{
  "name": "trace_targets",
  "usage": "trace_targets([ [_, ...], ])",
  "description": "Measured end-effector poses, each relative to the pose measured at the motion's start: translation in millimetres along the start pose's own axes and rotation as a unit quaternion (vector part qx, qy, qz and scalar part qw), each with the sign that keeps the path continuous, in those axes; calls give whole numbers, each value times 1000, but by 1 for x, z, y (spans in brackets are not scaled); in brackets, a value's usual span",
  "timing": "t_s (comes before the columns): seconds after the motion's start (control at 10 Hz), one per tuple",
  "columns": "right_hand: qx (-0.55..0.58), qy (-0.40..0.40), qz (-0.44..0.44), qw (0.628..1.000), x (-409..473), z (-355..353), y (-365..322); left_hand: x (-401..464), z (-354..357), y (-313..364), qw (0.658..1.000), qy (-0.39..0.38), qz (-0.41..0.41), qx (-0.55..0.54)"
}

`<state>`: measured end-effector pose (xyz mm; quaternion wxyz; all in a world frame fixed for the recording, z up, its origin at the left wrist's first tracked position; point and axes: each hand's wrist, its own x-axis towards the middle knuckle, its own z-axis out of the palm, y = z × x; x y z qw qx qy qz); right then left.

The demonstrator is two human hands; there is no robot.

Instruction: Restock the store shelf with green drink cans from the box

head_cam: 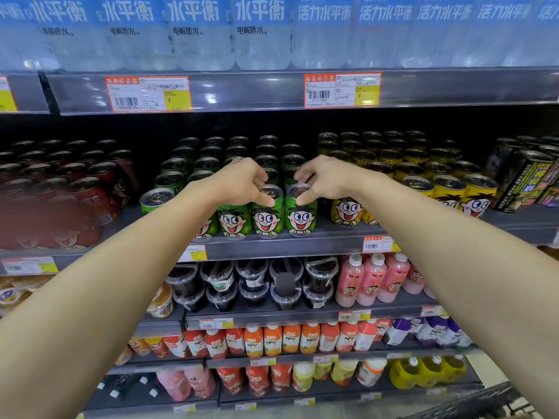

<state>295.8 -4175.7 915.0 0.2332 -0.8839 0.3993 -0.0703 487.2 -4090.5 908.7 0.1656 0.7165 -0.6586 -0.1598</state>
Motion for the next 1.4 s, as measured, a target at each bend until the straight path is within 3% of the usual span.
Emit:
trace_targets([
  [0.4,-49,-23,14,998,0,-6,-12,-6,3,8,1000,9,-15,19],
  [0.6,-152,-3,27,988,-4,5,-30,-14,9,6,999,30,-15,8],
  [0.9,-239,-6,39,970,-14,17,-51,-26,8,8,984,46,42,165],
  [1.2,-231,70,84,967,-27,42,-71,-39,-1,-15,953,153,21,262],
  [1.4,-249,115,101,956,-36,63,-69,-50,2,-28,941,174,26,288],
])
